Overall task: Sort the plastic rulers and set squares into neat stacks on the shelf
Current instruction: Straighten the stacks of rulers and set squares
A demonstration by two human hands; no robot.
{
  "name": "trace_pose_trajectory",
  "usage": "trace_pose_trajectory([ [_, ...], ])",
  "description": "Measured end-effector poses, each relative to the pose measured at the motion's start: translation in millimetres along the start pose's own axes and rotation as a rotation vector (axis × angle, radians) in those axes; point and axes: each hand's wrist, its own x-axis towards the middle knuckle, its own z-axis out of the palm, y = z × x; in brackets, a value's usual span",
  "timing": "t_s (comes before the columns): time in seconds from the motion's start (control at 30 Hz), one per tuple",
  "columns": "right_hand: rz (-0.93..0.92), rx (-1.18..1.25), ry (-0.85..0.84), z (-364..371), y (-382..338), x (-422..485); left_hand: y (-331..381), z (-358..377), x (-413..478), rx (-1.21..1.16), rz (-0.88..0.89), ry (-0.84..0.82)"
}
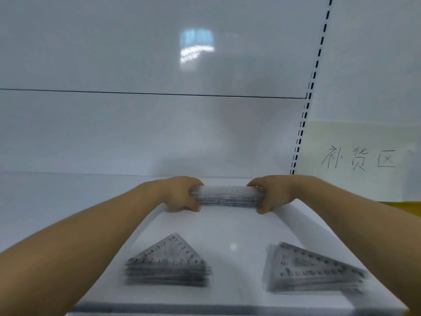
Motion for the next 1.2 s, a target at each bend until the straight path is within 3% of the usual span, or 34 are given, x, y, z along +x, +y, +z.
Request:
trace_pose_trajectory([
  [0.23,-0.038,-0.058,0.032,-1,9,6,-8,5,2,-0.100,0.029,0.123],
  [0.37,0.022,-0.094,-0.012,-6,6,8,-4,3,-2,-0.112,-0.033,0.107],
  [0.6,-0.028,-0.195,-0.005,-5,-8,8,-1,6,2,-0.088,-0.034,0.090],
  [0.77,-0.051,-0.282,0.010,-2,-14,11,14,-5,3,0.055,-0.034,0.046],
  [0.9,-0.031,-0.222,-0.013,-4,-11,6,17,-15,1,0.012,-0.068,-0.054],
  [1.2,0.000,-0.164,0.004,-1,-7,-1,17,-12,1,0.089,-0.056,-0.051],
])
